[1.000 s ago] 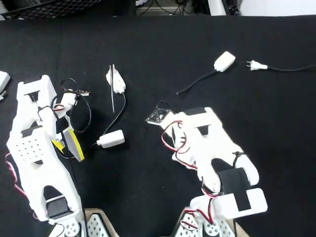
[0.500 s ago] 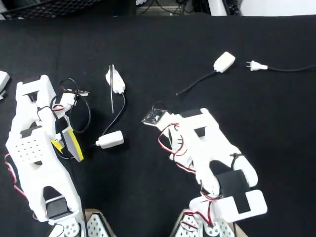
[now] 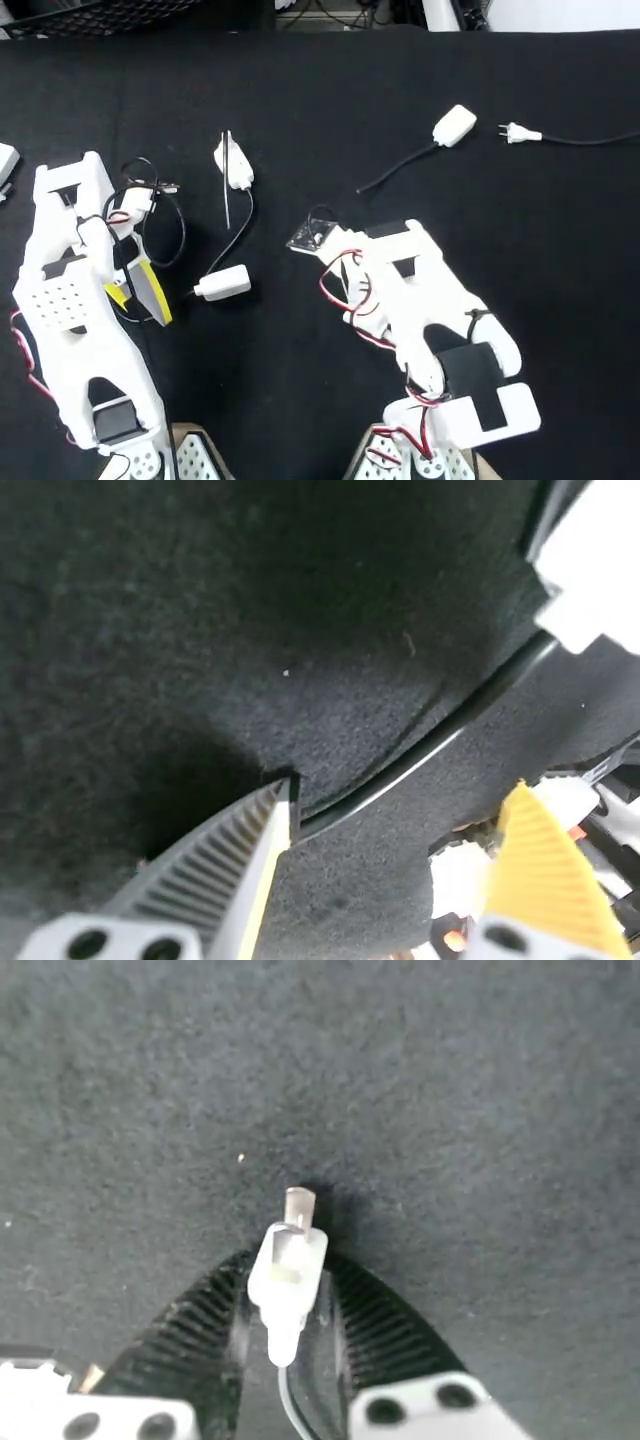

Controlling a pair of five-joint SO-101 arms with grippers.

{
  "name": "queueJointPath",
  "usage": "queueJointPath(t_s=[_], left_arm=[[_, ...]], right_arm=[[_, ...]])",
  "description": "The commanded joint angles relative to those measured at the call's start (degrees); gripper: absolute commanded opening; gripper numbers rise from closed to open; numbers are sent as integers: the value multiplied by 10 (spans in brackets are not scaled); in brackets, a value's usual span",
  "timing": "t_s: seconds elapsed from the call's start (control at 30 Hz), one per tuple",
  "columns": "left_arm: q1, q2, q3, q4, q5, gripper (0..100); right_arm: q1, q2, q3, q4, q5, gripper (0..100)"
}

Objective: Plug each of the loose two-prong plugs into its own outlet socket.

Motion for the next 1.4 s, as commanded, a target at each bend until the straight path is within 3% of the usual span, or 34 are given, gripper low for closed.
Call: queueJointPath(t_s=[0.0,0.33,0.53,0.73,1.03,1.37], left_arm=[[19,6,36,-1,25,339],[60,-69,286,-1,24,339],[55,-66,366,-5,20,339],[52,-3,451,-1,-86,340],[29,130,400,1,-438,343],[33,116,404,0,-423,344]], right_arm=[[-33,13,51,0,-3,12],[-21,13,83,-20,-4,12],[-21,13,92,-27,-32,12],[12,13,95,-28,-2,12],[16,9,157,-34,18,12],[15,11,157,-31,21,12]])
